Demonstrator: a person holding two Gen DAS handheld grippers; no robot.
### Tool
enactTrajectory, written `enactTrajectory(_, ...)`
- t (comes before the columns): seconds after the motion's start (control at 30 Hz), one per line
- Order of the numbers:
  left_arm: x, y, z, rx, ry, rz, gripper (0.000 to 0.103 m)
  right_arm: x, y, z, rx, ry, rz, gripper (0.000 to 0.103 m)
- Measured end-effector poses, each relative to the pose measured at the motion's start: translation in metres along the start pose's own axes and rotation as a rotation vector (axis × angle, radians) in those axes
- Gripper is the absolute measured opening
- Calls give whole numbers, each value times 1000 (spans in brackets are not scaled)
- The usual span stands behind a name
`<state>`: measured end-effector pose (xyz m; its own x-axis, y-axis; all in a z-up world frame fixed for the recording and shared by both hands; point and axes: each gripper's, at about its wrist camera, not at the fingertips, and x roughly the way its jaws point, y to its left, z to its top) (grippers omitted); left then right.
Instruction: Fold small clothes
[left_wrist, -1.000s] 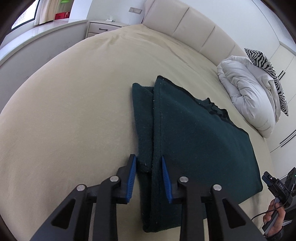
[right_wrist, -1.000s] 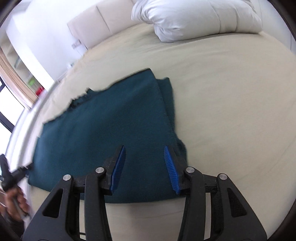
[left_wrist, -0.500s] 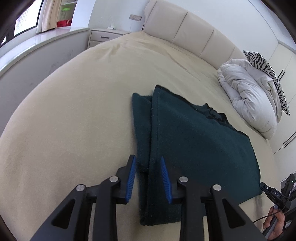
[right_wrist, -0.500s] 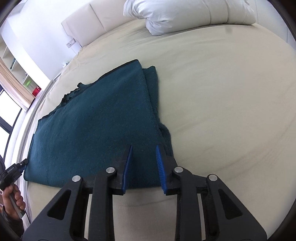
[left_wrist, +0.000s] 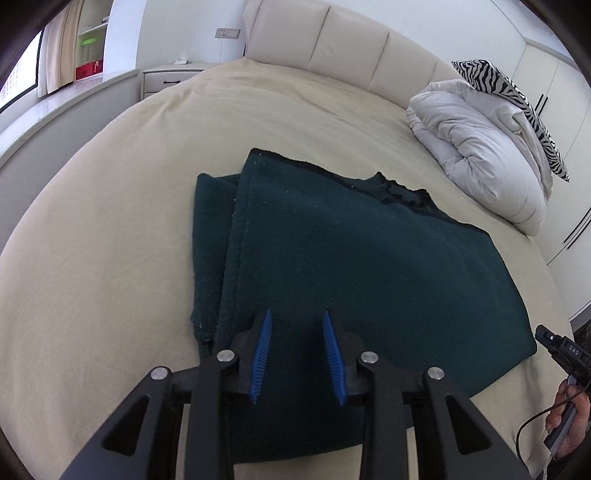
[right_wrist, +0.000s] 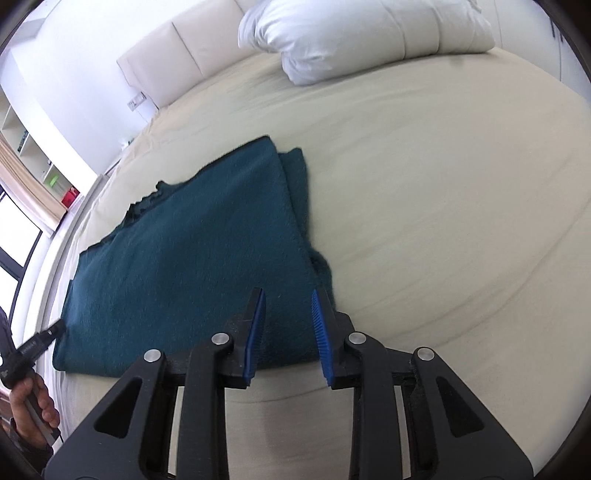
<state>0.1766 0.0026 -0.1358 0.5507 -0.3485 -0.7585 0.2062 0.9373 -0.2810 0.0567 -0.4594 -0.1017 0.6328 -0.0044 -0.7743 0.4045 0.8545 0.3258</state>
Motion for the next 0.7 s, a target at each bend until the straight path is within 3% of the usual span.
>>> enactTrajectory(0.07,0,-1,-1,10,-5,4,32,-3,-4,1,8,-25,4,24)
enactTrajectory(0.17,0,-2,0,10,-4,7,32,5,-5,-1,-2,20,16,26)
enactTrajectory(0.3,-1,-1,-3,5,-5,-1,32,2,3,-4,-51,7,18,26)
enactTrajectory(0.47,0,0,-2,2,-3,-6,32,10,12,-2,-128,36,-35,25)
enactTrajectory(0.5,0,1,-2,2,-2,-8,32,12,12,-3,-142,43,-45,22)
enactTrajectory(0.53,0,1,-3,2,-2,-9,32,13,13,-3,-155,51,-61,8)
enactTrajectory(0.57,0,1,-3,3,-1,-11,32,15,12,-4,-162,59,-84,3)
enactTrajectory(0.7,0,2,-2,5,5,-21,32,15,5,-3,-148,60,-78,2)
